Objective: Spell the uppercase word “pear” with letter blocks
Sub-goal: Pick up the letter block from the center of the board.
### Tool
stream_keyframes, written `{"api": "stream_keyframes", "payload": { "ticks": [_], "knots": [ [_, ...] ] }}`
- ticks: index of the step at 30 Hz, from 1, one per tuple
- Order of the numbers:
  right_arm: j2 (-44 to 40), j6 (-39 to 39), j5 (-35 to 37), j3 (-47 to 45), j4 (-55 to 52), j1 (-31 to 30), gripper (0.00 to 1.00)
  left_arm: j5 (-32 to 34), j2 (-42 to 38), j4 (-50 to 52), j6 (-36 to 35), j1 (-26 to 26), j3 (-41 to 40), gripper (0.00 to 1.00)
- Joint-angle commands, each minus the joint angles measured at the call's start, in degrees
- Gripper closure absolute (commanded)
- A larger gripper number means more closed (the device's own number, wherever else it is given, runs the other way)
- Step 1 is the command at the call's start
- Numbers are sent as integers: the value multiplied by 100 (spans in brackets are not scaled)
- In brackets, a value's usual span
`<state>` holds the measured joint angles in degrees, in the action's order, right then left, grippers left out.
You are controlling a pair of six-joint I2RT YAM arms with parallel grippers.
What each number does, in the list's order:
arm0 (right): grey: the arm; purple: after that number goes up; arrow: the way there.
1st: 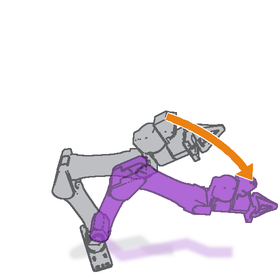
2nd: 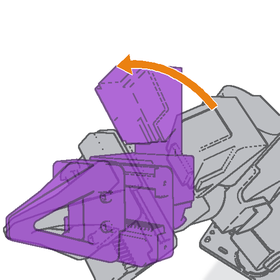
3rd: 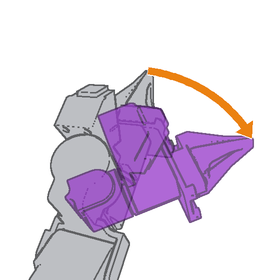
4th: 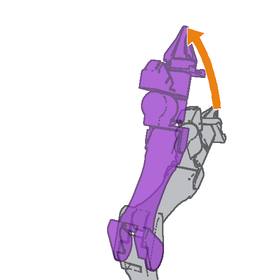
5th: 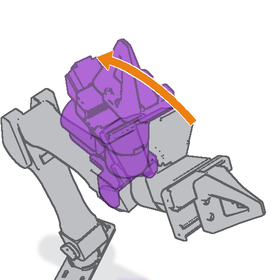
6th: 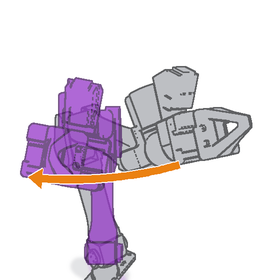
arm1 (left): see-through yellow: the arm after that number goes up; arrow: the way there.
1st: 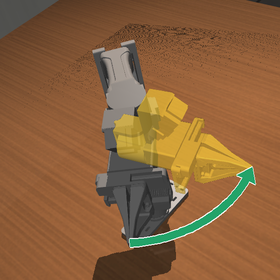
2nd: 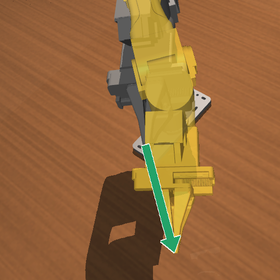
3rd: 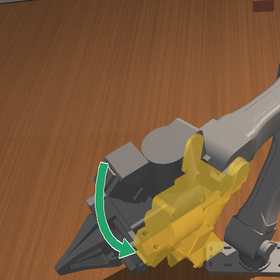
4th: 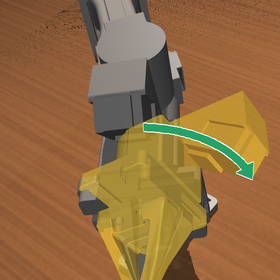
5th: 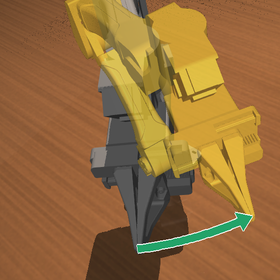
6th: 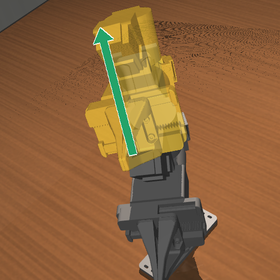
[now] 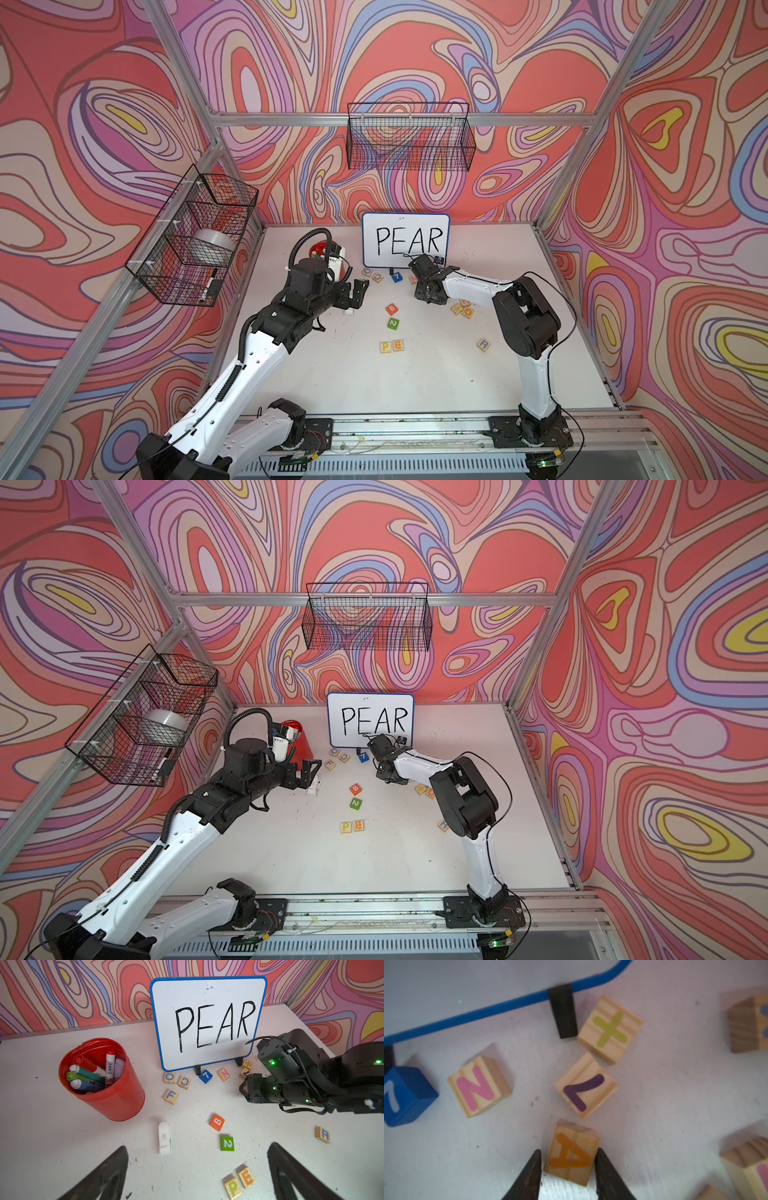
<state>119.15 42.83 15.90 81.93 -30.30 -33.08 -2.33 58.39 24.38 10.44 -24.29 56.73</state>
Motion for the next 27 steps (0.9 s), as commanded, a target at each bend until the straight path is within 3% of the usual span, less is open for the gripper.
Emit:
{"api": "stream_keyframes", "payload": {
  "ticks": [1, 9, 14, 18, 22, 27],
  "knots": [
    [299, -822, -202, 89, -210, -11, 61, 63, 8, 58, -112, -7, 102, 0],
    [267, -869, -56, 128, -257, -12, 66, 77, 23, 65, -112, -10, 112, 0],
    [96, -945, -321, -156, -6, -14, 69, 95, 14, 67, -129, -13, 109, 0],
    [-206, -1795, -927, -511, 280, -85, 69, 113, 10, 67, -138, -12, 102, 0],
    [-451, -2781, -1139, -692, -89, -402, 67, 102, 14, 70, -138, -9, 119, 0],
    [-841, -3178, -1253, -1180, -329, -907, 68, 131, -18, 80, -147, -16, 130, 0]
  ]
}}
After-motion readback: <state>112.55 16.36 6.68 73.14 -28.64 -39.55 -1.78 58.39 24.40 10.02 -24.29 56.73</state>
